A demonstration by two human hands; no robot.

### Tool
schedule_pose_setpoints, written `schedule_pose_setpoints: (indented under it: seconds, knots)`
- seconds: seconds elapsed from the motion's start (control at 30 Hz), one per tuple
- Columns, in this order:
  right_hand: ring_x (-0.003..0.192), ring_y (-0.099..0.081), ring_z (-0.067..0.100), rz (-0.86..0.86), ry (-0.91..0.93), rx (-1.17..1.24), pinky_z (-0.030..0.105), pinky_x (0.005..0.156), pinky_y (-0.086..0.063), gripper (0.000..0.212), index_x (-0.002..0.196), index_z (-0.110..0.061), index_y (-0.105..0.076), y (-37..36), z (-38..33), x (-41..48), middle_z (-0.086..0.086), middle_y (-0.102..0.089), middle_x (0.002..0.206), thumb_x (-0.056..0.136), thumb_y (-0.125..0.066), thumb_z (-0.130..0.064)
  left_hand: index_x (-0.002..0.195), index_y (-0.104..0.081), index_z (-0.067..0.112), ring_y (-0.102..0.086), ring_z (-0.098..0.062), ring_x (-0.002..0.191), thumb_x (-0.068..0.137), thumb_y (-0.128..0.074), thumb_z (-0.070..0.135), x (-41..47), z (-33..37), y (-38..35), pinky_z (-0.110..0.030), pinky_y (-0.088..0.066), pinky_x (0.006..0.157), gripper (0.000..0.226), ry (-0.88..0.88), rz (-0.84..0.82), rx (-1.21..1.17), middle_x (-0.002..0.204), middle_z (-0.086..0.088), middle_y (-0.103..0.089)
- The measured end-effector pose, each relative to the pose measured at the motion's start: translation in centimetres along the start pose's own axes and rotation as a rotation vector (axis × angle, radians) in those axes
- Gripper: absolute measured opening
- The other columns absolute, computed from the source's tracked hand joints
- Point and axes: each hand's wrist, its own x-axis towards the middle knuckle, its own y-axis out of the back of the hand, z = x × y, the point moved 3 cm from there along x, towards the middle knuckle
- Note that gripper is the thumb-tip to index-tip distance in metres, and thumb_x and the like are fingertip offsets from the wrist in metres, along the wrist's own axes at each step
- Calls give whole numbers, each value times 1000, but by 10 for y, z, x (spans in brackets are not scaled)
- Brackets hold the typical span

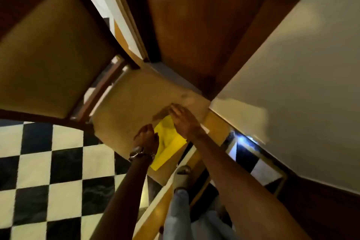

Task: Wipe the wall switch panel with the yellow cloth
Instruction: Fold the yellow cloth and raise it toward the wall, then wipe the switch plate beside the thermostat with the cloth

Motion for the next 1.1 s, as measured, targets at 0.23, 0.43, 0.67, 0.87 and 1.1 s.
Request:
schedule_pose_setpoints:
  seconds: [0.23,0.43,0.67,0.87,1.1]
  knots:
    - [140,-28,35,-129,79,-38,49,114,-24,52,145,-16,-40,-80,-1,43,15,-39,148,95,-54,-25,156,-35,9,-45,-43,129,103,-62,32,28,-38,-86,-57,-43,99,64,106,28,1,147,-21,-45]
    - [148,-28,35,-219,-106,505,39,120,-23,61,148,-7,-40,-36,30,-33,21,-34,157,95,-65,-23,160,-35,10,-52,-37,135,105,-60,26,4,-5,-47,-45,-46,110,62,-60,-115,-26,151,-17,-52]
    - [110,-64,14,505,-620,752,32,97,-51,35,122,-20,-63,142,105,-251,0,-67,119,89,-74,-26,150,-38,-14,-76,-23,108,91,-53,40,-85,229,45,-24,-58,86,81,-556,-136,-317,137,-29,-63]
    - [105,-65,17,1381,-810,254,28,93,-50,35,123,-15,-59,316,147,-455,9,-68,115,93,-61,-32,152,-8,34,-57,-18,137,102,-66,28,-246,437,110,-28,-47,107,77,-888,-140,-530,158,5,-46]
    - [105,-56,29,1475,-691,-261,36,96,-46,26,123,-19,-59,432,175,-557,6,-57,123,103,-45,-29,129,-54,-2,-62,-20,111,92,-78,6,-359,547,181,-22,-46,88,45,-1203,122,-485,120,-15,-62]
